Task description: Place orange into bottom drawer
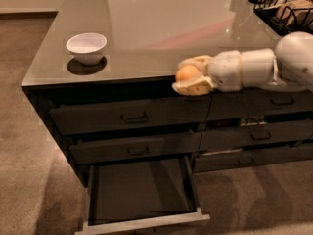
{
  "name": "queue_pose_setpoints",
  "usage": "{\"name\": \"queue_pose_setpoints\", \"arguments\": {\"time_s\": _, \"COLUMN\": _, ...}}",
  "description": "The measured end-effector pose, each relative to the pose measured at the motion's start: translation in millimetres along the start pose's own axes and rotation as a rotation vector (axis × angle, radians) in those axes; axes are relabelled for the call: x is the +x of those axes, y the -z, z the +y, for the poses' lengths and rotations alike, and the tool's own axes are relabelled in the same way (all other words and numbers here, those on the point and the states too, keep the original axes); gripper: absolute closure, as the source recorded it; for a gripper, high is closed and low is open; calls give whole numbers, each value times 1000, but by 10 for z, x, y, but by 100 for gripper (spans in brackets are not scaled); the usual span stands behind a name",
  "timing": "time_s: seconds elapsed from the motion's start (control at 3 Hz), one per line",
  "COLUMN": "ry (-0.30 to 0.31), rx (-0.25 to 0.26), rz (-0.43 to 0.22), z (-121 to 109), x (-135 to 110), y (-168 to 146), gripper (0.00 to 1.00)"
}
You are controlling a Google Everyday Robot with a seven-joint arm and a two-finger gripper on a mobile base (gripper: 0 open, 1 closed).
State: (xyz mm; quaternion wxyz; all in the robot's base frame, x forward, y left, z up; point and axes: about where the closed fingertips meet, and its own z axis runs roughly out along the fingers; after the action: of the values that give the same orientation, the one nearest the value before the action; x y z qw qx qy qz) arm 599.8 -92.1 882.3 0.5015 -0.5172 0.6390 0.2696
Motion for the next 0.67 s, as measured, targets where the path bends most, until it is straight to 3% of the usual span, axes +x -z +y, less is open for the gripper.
{"name": "queue_pose_setpoints", "arguments": {"time_s": 0.33, "ry": 54, "rx": -33, "rz": 73, "z": 444, "x": 579, "y": 255, "gripper": 100}}
{"name": "queue_pose_setpoints", "arguments": {"time_s": 0.67, "ry": 54, "rx": -33, "rz": 73, "z": 444, "x": 579, "y": 255, "gripper": 100}}
